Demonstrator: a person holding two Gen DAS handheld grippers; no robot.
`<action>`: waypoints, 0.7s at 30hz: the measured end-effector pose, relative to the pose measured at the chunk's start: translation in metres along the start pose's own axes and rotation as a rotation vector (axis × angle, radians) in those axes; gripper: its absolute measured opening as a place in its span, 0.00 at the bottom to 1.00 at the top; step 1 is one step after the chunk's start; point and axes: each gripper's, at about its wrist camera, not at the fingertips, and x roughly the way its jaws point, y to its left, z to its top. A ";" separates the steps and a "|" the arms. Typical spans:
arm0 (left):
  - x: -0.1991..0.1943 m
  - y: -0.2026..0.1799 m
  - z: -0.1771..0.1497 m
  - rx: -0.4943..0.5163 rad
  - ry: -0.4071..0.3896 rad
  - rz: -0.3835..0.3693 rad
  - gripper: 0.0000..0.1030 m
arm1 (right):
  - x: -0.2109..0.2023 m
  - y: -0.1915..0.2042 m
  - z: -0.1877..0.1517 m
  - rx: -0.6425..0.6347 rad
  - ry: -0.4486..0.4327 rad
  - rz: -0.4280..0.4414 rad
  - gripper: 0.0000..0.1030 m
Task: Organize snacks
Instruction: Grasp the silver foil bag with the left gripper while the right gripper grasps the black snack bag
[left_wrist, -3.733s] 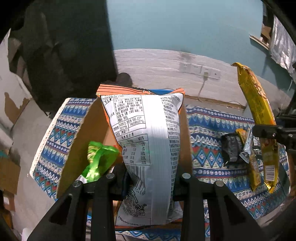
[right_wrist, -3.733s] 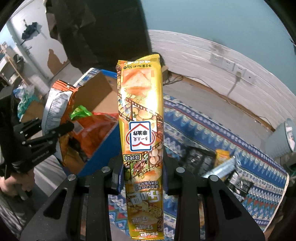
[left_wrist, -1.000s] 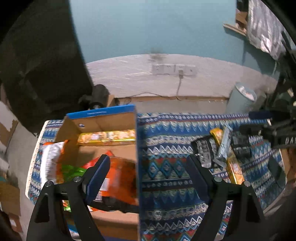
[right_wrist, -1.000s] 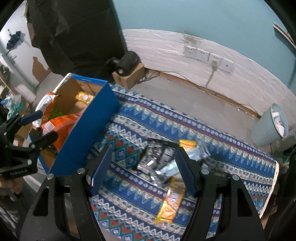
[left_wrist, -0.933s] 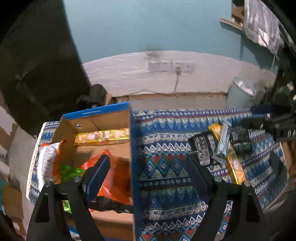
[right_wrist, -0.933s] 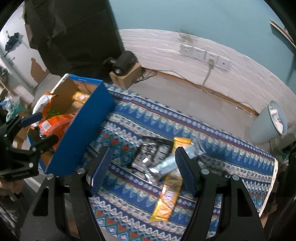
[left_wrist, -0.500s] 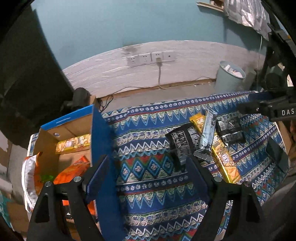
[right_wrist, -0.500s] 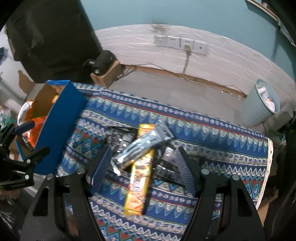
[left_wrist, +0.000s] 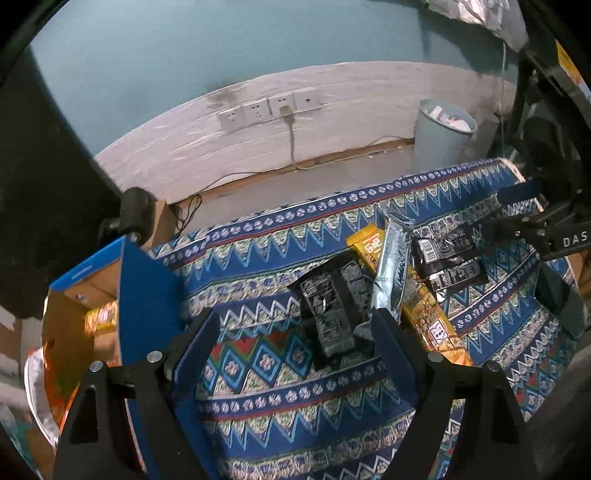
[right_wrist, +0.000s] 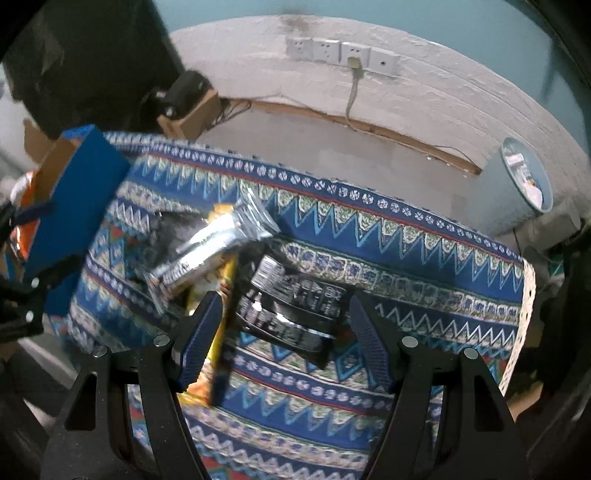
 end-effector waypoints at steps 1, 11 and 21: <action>0.004 -0.004 0.002 0.007 0.001 -0.004 0.83 | 0.002 -0.001 0.000 -0.012 0.008 0.003 0.69; 0.041 -0.041 0.023 0.060 0.016 -0.036 0.83 | 0.041 -0.026 0.005 -0.033 0.051 -0.072 0.69; 0.077 -0.065 0.037 0.055 0.062 -0.055 0.83 | 0.069 -0.046 0.014 0.041 0.061 -0.126 0.69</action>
